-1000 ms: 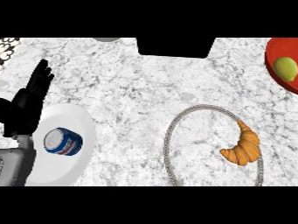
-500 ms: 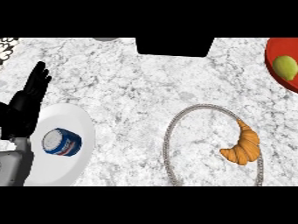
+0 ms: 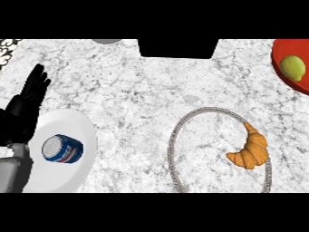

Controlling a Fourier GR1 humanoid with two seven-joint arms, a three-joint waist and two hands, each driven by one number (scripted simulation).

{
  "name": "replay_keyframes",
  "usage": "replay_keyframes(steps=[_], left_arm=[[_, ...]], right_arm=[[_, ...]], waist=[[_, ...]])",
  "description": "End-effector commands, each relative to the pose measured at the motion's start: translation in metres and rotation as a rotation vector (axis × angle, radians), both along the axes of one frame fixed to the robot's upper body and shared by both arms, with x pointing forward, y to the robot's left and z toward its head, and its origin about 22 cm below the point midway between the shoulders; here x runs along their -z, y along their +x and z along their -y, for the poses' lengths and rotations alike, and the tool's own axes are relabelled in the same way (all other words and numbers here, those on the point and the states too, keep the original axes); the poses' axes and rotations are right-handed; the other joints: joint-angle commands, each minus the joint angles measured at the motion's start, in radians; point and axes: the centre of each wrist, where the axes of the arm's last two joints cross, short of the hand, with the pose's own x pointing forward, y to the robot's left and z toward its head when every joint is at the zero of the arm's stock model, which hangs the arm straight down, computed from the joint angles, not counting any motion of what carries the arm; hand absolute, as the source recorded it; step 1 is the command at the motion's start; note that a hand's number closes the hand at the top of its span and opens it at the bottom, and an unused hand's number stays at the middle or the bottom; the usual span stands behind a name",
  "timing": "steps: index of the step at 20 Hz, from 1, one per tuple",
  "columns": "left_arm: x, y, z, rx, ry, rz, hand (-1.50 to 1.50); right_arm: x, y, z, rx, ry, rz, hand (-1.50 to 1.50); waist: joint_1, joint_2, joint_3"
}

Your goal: Pick the lemon from the placemat and place it in the bowl

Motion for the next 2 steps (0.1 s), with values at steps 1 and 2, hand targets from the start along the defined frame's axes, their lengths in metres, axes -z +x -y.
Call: replay_keyframes(steps=[1,2], left_arm=[[-0.0028,0.0019,-0.0008,-0.006,-0.004,0.007,0.0],[0.0004,-0.0013,-0.0001,0.0,-0.004,0.002,0.0]], right_arm=[[-0.0043,-0.009,0.0073,-0.099,0.081,0.105,-1.5],[-0.0023,-0.0125,0.0094,-0.112,0.082,0.089,-1.5]], waist=[[-0.004,-0.002,0.001],[-0.003,-0.005,0.001]])
